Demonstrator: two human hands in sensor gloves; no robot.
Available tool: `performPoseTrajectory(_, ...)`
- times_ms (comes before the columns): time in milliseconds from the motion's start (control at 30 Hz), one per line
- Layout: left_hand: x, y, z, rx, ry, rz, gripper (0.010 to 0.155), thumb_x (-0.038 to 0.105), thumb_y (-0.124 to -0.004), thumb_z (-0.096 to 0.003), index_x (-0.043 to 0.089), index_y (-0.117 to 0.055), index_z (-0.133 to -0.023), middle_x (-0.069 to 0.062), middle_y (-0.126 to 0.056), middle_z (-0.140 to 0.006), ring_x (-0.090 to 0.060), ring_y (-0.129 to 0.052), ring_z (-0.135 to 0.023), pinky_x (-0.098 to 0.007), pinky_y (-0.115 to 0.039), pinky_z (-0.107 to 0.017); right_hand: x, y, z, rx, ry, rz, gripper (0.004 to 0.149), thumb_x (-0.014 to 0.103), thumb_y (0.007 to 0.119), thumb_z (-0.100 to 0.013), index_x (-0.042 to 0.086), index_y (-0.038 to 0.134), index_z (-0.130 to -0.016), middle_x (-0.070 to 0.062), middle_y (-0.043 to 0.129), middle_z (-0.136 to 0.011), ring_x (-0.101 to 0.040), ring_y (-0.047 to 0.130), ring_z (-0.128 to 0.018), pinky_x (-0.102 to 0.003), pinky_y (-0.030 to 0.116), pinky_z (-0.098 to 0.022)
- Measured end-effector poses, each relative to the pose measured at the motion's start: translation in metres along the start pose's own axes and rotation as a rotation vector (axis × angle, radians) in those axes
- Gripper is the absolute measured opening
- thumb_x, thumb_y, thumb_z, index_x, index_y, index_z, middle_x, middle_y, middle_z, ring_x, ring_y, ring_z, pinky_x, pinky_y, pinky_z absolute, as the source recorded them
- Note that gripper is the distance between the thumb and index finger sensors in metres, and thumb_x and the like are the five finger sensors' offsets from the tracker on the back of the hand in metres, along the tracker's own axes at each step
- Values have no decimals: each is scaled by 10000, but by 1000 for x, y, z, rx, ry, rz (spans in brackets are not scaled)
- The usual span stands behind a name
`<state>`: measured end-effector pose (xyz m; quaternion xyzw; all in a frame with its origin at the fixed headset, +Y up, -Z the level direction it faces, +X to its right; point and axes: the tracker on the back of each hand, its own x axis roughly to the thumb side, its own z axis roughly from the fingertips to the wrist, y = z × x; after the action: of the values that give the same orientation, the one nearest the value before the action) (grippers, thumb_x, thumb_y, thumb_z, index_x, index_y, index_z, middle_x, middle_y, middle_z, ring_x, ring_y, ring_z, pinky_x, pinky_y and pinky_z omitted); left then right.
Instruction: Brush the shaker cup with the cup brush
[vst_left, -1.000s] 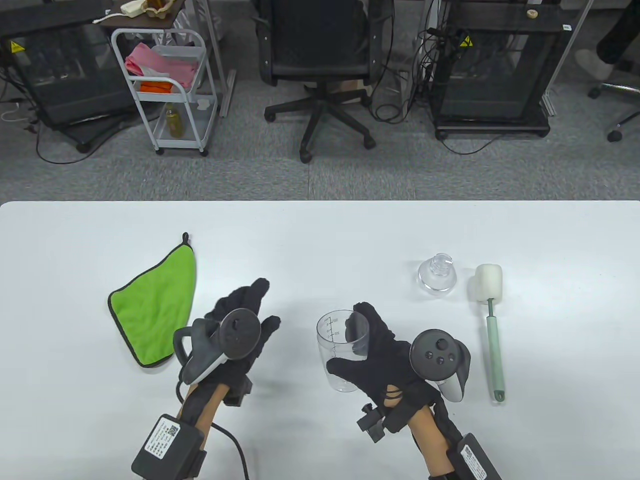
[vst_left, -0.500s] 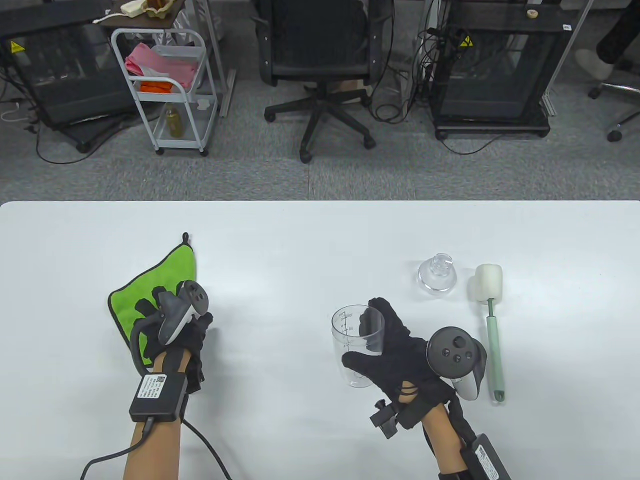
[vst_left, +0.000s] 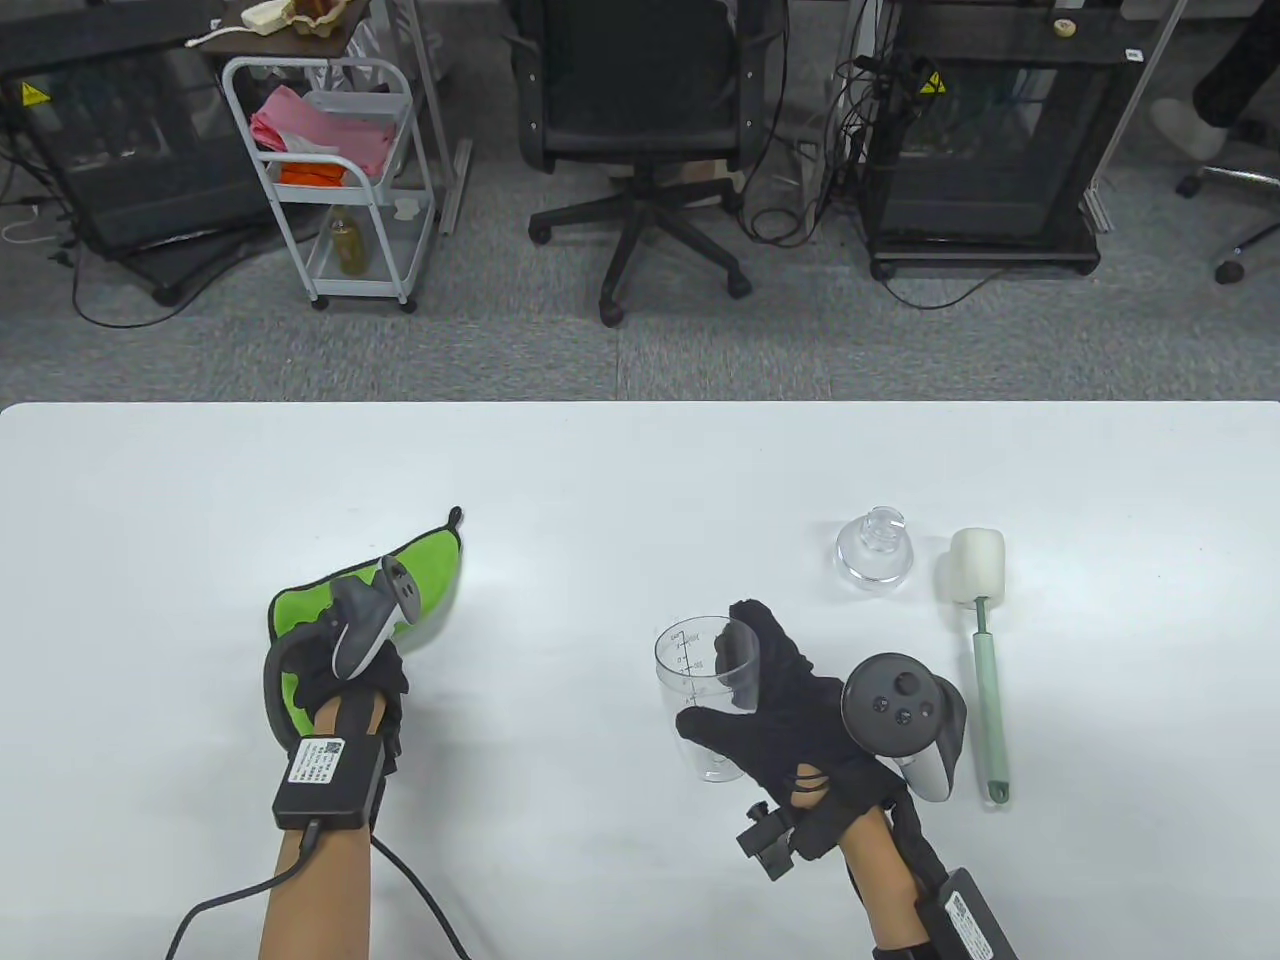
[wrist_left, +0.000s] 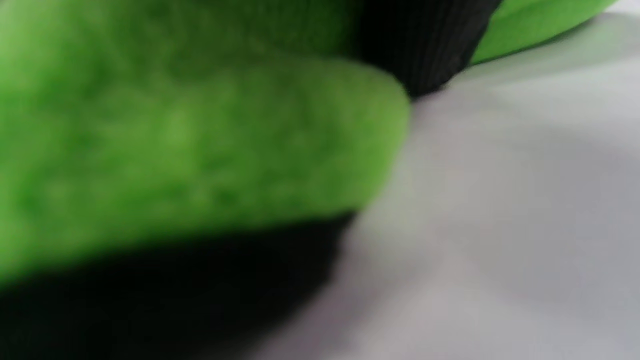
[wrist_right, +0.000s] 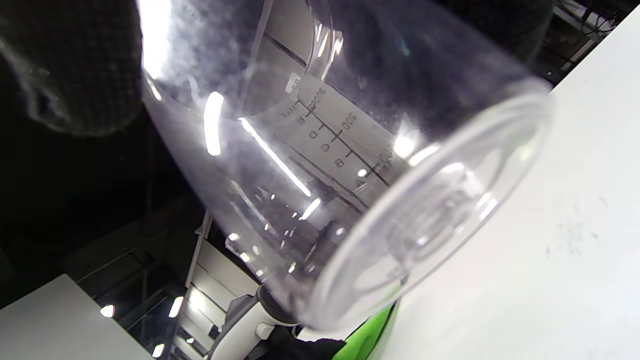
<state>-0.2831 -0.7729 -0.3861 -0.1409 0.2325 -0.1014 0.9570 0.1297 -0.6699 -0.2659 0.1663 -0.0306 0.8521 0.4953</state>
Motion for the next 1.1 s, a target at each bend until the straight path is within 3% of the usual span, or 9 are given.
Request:
performPoseTrajectory(133,0,5,12,20,-29,14,417,426,-811,-452,446,-780,-868,136,-875,-822,-260,-984,-789,-576,-815,-627,-3,-4,1,-14,27,0,1060,642,916,-310,8,433,-1009,-318,672,-926,-467,891,-728,-510,848,-507)
performPoseTrajectory(233,6,15,27,40,-79,36,401,443,-797,-449,414,-811,-849,-34,-712,-1041,-256,-952,-815,-576,-825,-611,-5,-4,1,-12,40,-10,1059,645,915,-312,8,435,-1009,-319,672,-924,-466,892,-725,-510,849,-504)
performPoseTrajectory(300,9,25,41,78,-130,120,414,409,-761,-467,313,-788,-868,-88,-608,-1150,-336,-907,-939,-580,-830,-610,-5,-3,1,-10,39,-1,1060,645,915,-311,8,435,-1009,-320,673,-923,-467,893,-724,-510,849,-504)
performPoseTrajectory(467,18,51,79,66,-313,511,432,319,-722,-486,234,-717,-909,-129,-845,-1022,-284,-1077,-845,-466,-945,-539,-4,2,0,1,32,15,1060,635,922,-306,11,434,-1011,-318,672,-928,-471,887,-731,-513,845,-510)
performPoseTrajectory(567,30,60,114,193,-430,692,499,260,-727,-494,256,-636,-984,-107,-957,-919,-273,-1159,-731,-453,-988,-470,-2,4,0,8,22,33,1062,618,942,-294,25,437,-1016,-308,673,-941,-472,882,-747,-519,837,-523)
performPoseTrajectory(700,50,60,154,108,-605,809,591,255,-693,-509,250,-481,-1061,-109,-917,-951,-273,-1142,-752,-434,-993,-469,1,6,1,-24,8,33,1073,591,957,-283,18,420,-1014,-309,662,-947,-482,866,-763,-535,823,-533)
performPoseTrajectory(800,61,62,176,1,-771,1014,606,236,-676,-514,216,-434,-1069,-139,-849,-1000,-310,-1092,-807,-453,-976,-483,4,7,1,-40,-4,22,1066,573,941,-301,21,380,-1020,-316,626,-960,-497,834,-783,-547,801,-549)
performPoseTrajectory(933,74,58,199,-227,-1061,1263,625,224,-658,-519,162,-379,-1074,-196,-691,-1087,-435,-921,-930,-534,-904,-538,6,12,1,-55,-41,17,1056,573,908,-325,28,336,-1026,-320,581,-975,-500,798,-806,-550,778,-568)
performPoseTrajectory(1100,76,52,204,-300,-1156,1347,783,293,-737,-503,76,-248,-1074,-311,-419,-1143,-601,-636,-1002,-642,-745,-607,10,18,4,-65,-40,-2,1042,547,907,-324,89,311,-1046,-320,435,-999,-507,687,-847,-571,707,-602)
